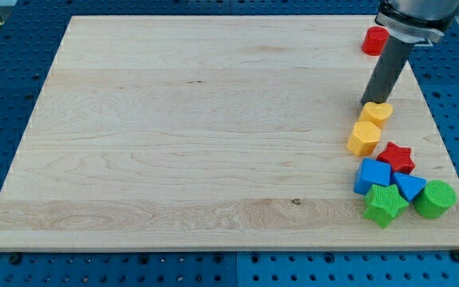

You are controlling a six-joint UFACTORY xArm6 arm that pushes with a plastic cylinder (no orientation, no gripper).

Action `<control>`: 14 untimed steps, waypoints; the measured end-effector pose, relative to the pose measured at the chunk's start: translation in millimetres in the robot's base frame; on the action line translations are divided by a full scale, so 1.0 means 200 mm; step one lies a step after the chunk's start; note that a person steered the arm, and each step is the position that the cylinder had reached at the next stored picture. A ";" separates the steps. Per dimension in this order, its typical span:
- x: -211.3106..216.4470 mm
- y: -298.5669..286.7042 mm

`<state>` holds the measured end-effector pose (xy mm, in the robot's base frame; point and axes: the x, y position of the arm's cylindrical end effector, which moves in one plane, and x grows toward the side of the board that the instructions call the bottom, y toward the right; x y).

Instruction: Slide the red circle closer to the yellow heart

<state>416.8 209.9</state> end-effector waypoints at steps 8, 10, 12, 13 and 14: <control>-0.79 -0.06; -0.90 0.10; -0.84 0.20; -0.80 0.34; -0.76 0.41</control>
<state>264.9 291.2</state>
